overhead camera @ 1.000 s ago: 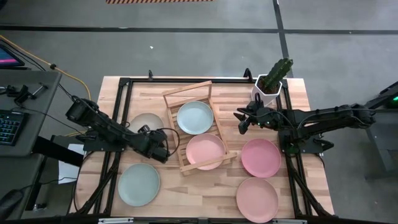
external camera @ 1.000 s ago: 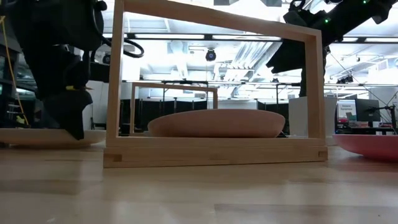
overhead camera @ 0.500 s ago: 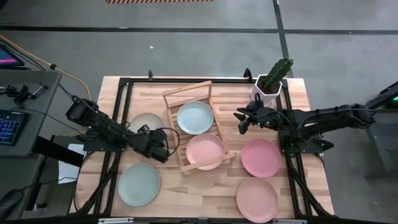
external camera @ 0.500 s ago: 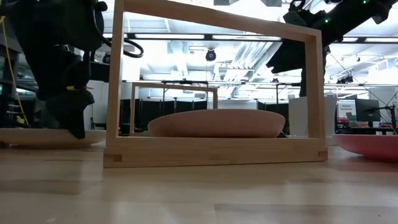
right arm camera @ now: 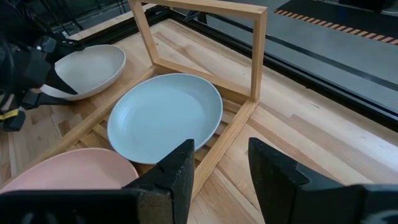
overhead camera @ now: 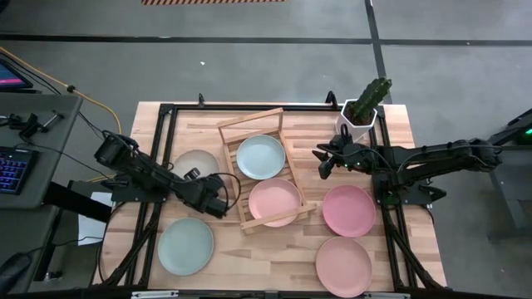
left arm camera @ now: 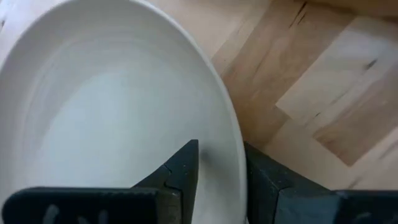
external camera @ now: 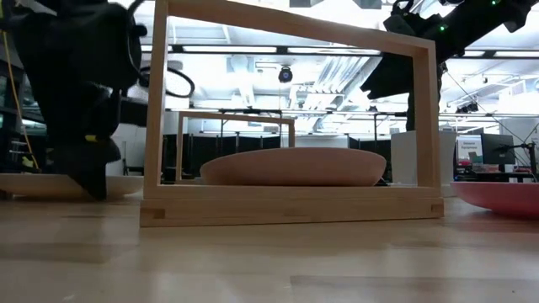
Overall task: Place and stack plates onto a shelf
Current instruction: Stack the gray plate on top of the blue plate on the shelf
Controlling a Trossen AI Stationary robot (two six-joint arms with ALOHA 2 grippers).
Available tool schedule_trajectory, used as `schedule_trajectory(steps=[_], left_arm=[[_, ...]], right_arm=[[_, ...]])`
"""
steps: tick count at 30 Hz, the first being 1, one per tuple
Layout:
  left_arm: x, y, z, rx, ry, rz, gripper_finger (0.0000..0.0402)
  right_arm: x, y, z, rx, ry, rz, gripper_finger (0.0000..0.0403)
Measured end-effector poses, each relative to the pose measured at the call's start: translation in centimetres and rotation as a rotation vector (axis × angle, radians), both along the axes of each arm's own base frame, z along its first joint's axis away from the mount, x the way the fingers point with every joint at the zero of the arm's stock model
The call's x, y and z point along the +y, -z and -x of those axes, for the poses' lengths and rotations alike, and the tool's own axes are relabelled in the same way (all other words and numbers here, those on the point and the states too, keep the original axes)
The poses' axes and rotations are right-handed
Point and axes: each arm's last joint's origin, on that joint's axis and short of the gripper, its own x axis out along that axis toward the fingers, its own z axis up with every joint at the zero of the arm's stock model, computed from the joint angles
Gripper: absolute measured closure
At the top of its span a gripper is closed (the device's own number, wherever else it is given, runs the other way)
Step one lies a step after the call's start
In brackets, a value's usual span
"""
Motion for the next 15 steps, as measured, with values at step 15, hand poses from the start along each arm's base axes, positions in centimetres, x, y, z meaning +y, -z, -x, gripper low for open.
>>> schedule_trajectory(steps=[15], left_arm=[[-1.2,-3.7,0.0,0.043,0.143,-0.049,0.0393]], right_arm=[[0.0,0.0,0.0,0.000,-0.001,-0.001,0.0269]])
